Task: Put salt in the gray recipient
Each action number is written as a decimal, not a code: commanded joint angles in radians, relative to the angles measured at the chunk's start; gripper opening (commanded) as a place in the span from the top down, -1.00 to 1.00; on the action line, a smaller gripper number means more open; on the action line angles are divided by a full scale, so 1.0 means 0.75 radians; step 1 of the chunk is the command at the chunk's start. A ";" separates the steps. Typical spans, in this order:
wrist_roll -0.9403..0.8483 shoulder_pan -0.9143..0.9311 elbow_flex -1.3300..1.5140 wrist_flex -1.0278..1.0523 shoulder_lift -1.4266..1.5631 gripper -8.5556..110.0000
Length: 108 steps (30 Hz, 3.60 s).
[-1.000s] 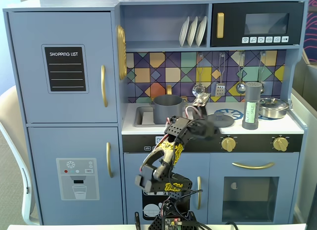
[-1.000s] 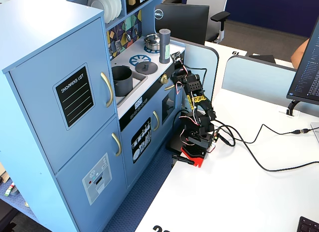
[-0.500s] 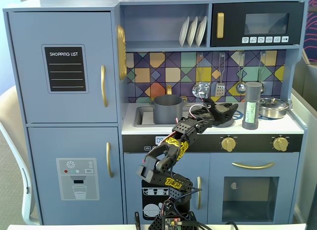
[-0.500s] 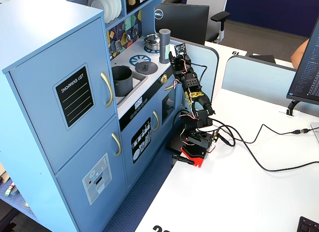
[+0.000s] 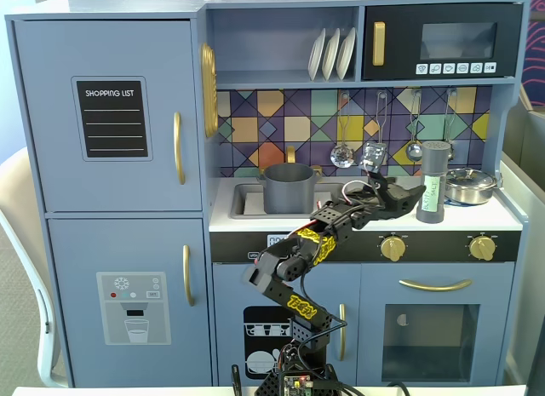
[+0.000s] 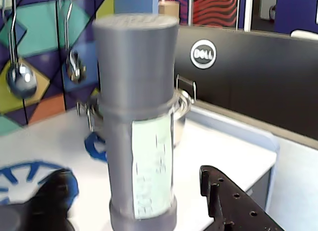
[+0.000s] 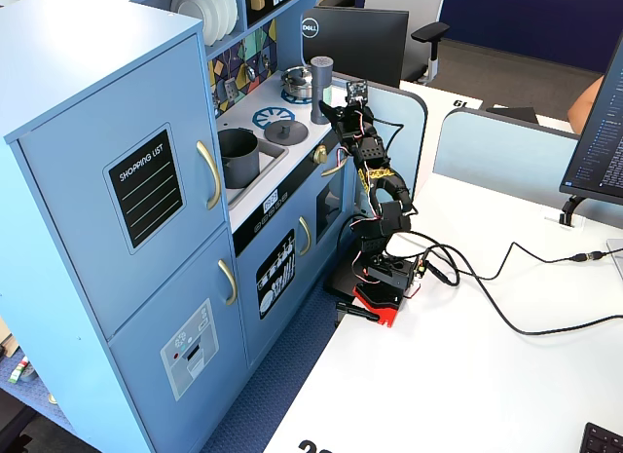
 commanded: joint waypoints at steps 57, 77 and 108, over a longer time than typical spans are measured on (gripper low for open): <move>-0.106 -0.076 -0.902 -0.243 -1.041 0.86; 0.039 -0.219 -1.037 -0.098 -0.726 0.86; 1.908 -1.186 -1.115 0.468 -0.430 0.86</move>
